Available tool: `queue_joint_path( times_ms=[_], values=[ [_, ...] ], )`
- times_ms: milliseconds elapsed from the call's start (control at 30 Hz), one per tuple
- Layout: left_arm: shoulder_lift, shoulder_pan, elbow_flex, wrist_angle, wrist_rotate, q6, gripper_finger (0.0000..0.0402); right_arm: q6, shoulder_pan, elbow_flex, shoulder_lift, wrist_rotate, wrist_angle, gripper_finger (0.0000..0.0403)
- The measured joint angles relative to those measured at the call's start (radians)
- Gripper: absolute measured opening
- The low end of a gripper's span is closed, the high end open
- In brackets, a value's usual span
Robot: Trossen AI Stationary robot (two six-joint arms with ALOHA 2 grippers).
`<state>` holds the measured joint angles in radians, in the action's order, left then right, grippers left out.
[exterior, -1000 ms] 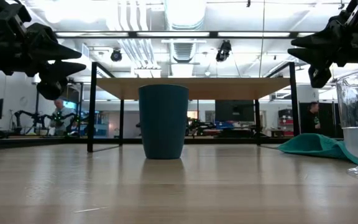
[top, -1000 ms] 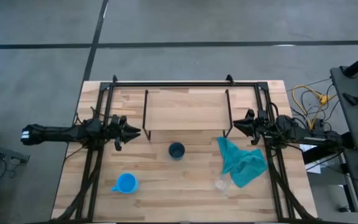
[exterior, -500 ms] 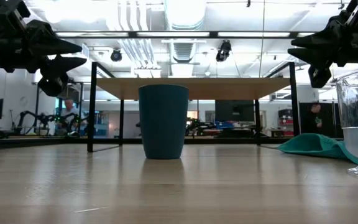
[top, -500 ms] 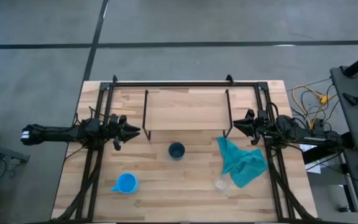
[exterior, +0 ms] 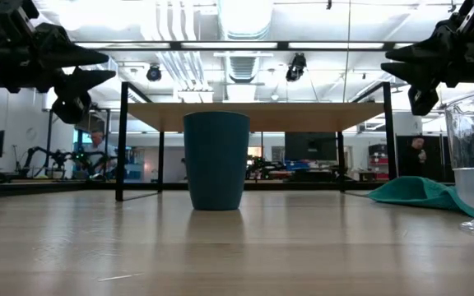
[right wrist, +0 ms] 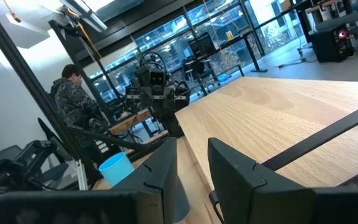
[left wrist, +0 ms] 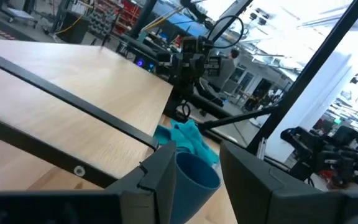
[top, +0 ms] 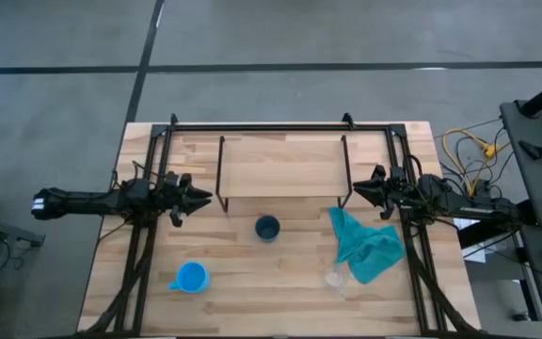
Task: Stack small to large cups/mugs on shelf
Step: Put the dark blue plastic cup on the shelf
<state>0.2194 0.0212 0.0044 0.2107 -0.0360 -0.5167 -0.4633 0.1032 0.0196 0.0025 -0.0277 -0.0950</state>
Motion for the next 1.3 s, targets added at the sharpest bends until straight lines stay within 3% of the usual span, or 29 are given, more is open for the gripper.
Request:
queue_joint_path(
  times_ms=[133, 300, 433, 567, 700, 800, 967, 1167, 1300],
  values=[
    [0.004, 0.000, 0.000, -0.008, -0.002, 0.000, 0.0112, 0.000, 0.000, 0.000, 0.000, 0.000, 0.000, 0.0086],
    [0.016, 0.001, 0.000, 0.014, -0.089, -0.001, 0.0112, -0.037, 0.000, 0.000, 0.000, -0.008, -0.012, 0.0086],
    [0.030, 0.001, 0.010, 0.104, -0.066, -0.023, 0.0110, -0.079, 0.000, 0.000, 0.000, -0.025, -0.140, 0.0086],
    [0.057, 0.001, 0.128, 0.084, -0.013, 0.008, 0.0098, -0.108, 0.000, 0.000, 0.000, 0.014, -0.349, 0.0086],
    [0.119, 0.000, 0.296, -0.022, 0.053, 0.061, 0.0079, -0.117, 0.000, 0.044, 0.013, 0.042, -0.365, 0.0086],
    [0.184, 0.000, 0.449, -0.204, 0.087, 0.095, 0.0065, -0.100, 0.000, 0.135, 0.052, 0.092, -0.271, 0.0086],
    [0.342, 0.000, 0.683, -0.511, 0.089, 0.150, 0.0056, -0.015, -0.001, 0.382, 0.200, 0.179, 0.043, 0.0086],
    [0.564, 0.000, 0.869, -0.588, 0.090, 0.164, 0.0056, 0.122, -0.001, 0.697, 0.475, 0.211, 0.453, 0.0086],
    [0.736, -0.002, 1.003, -0.672, 0.113, 0.178, 0.0056, 0.216, -0.001, 0.867, 0.651, 0.212, 0.626, 0.0086]
  ],
)
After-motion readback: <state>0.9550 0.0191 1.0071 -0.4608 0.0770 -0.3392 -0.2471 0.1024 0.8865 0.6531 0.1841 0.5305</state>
